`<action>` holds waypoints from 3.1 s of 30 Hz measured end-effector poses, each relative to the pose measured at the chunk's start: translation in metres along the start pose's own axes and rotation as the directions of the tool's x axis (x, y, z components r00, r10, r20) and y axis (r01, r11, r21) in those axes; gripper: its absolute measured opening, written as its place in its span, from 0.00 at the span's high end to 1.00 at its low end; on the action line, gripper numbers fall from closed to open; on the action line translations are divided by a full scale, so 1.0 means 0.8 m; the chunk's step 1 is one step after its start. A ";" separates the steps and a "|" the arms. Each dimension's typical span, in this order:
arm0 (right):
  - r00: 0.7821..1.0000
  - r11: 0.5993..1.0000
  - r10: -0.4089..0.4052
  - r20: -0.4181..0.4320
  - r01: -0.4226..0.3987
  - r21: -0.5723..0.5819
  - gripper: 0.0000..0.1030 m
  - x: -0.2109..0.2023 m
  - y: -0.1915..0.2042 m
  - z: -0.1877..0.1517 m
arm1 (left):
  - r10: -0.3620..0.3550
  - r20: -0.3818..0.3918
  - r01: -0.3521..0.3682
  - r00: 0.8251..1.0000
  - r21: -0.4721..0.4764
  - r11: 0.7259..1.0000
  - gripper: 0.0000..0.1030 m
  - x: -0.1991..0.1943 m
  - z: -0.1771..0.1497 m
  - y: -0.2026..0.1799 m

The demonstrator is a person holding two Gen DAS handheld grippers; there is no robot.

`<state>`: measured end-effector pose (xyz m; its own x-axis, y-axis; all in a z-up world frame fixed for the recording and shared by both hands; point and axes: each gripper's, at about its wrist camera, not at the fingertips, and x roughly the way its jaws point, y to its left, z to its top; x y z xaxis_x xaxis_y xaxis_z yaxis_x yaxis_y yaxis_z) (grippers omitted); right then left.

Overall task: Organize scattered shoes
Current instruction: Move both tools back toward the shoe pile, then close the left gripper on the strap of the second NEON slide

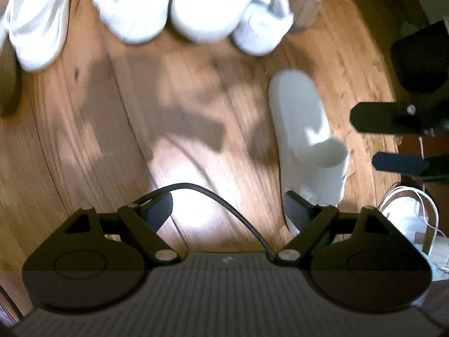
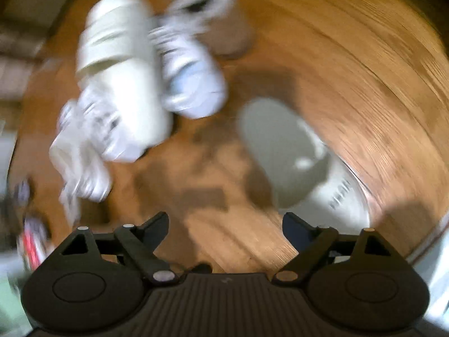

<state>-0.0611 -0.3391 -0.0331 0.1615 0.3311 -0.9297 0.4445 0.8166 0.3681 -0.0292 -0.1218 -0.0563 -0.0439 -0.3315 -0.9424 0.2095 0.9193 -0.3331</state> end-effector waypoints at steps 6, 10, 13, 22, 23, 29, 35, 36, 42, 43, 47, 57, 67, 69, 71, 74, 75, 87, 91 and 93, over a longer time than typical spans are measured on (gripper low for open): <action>0.989 0.969 -0.092 0.114 0.115 -0.217 0.14 -0.040 0.042 0.003 | -0.017 0.050 0.015 0.999 0.056 0.998 0.16 -0.024 0.014 -0.007; 0.992 0.964 -0.041 0.118 0.071 -0.257 0.23 -0.049 0.051 0.013 | 0.021 0.110 -0.032 0.994 0.092 0.995 0.16 -0.044 0.034 -0.014; 0.994 0.955 -0.004 0.110 0.037 -0.295 0.44 -0.047 0.064 0.022 | 0.058 0.179 -0.080 0.982 0.116 0.990 0.16 -0.053 0.050 -0.016; 0.924 0.905 -0.069 0.377 0.217 -0.365 0.43 -0.056 0.115 0.058 | 0.015 0.351 -0.076 0.936 0.162 0.984 0.20 -0.046 0.134 -0.021; 0.914 0.898 -0.078 0.399 0.238 -0.369 0.42 -0.057 0.116 0.061 | 0.017 0.367 -0.088 0.930 0.179 0.980 0.20 -0.043 0.144 -0.024; 0.874 0.906 -0.131 0.469 0.297 -0.301 0.42 -0.065 0.098 0.084 | 0.029 0.441 -0.124 0.897 0.189 0.974 0.38 -0.026 0.183 -0.018; 0.917 0.968 -0.063 0.393 0.152 -0.200 0.40 -0.059 0.065 0.105 | -0.077 0.314 0.053 0.946 0.085 0.995 0.34 -0.017 0.213 0.008; 0.926 0.975 -0.052 0.375 0.128 -0.182 0.40 -0.057 0.058 0.109 | -0.111 0.283 0.099 0.953 0.058 0.993 0.34 -0.017 0.213 0.013; 0.923 0.976 -0.072 0.378 0.143 -0.162 0.39 -0.058 0.045 0.115 | -0.207 0.115 0.210 0.971 -0.016 0.977 0.23 -0.022 0.206 0.028; 0.922 0.976 -0.074 0.379 0.145 -0.163 0.39 -0.058 0.045 0.116 | -0.202 0.073 0.203 0.977 -0.005 0.979 0.14 -0.025 0.203 0.026; 0.924 0.976 -0.086 0.373 0.153 -0.154 0.38 -0.051 0.039 0.121 | -0.236 -0.097 0.234 0.967 -0.030 0.972 0.03 -0.028 0.184 0.032; 0.931 0.947 -0.154 0.330 0.234 -0.219 0.34 -0.021 0.056 0.108 | -0.528 -0.056 0.517 0.847 -0.139 0.845 0.03 -0.067 0.174 0.060; 0.945 0.953 -0.118 0.306 0.194 -0.233 0.37 0.009 0.073 0.086 | -0.164 0.365 0.207 0.916 -0.083 0.975 0.04 -0.090 0.192 0.053; 0.944 0.959 -0.104 0.314 0.180 -0.221 0.43 0.015 0.076 0.077 | -0.113 0.431 0.142 0.895 -0.036 0.989 0.17 -0.079 0.195 0.049; 0.950 0.966 -0.089 0.300 0.155 -0.205 0.47 0.020 0.077 0.075 | -0.047 0.459 0.053 0.887 -0.001 0.999 0.29 -0.064 0.198 0.040; 0.958 0.979 -0.054 0.282 0.106 -0.172 0.53 0.022 0.081 0.071 | 0.049 0.508 -0.099 0.860 0.071 0.993 0.32 -0.033 0.202 0.019; 0.959 0.982 -0.043 0.281 0.092 -0.164 0.53 0.021 0.084 0.069 | 0.045 0.530 -0.107 0.846 0.086 0.991 0.33 -0.029 0.203 0.015; 0.949 0.980 -0.058 0.310 0.114 -0.165 0.53 -0.002 0.086 0.067 | 0.114 0.593 -0.223 0.797 0.114 0.968 0.59 0.001 0.229 0.016; 0.947 0.981 -0.067 0.315 0.120 -0.153 0.53 -0.009 0.076 0.071 | 0.111 0.562 -0.200 0.819 0.099 0.975 0.82 0.009 0.238 0.011; 0.947 0.982 -0.072 0.312 0.122 -0.142 0.53 -0.014 0.070 0.073 | 0.122 0.557 -0.219 0.822 0.111 0.969 0.89 0.011 0.238 0.000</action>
<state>0.0137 -0.3247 -0.0033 0.3960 0.1072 -0.9120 0.3312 0.9096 0.2507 0.1562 -0.1650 -0.0587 0.5333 -0.2787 -0.7987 0.3211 0.9402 -0.1137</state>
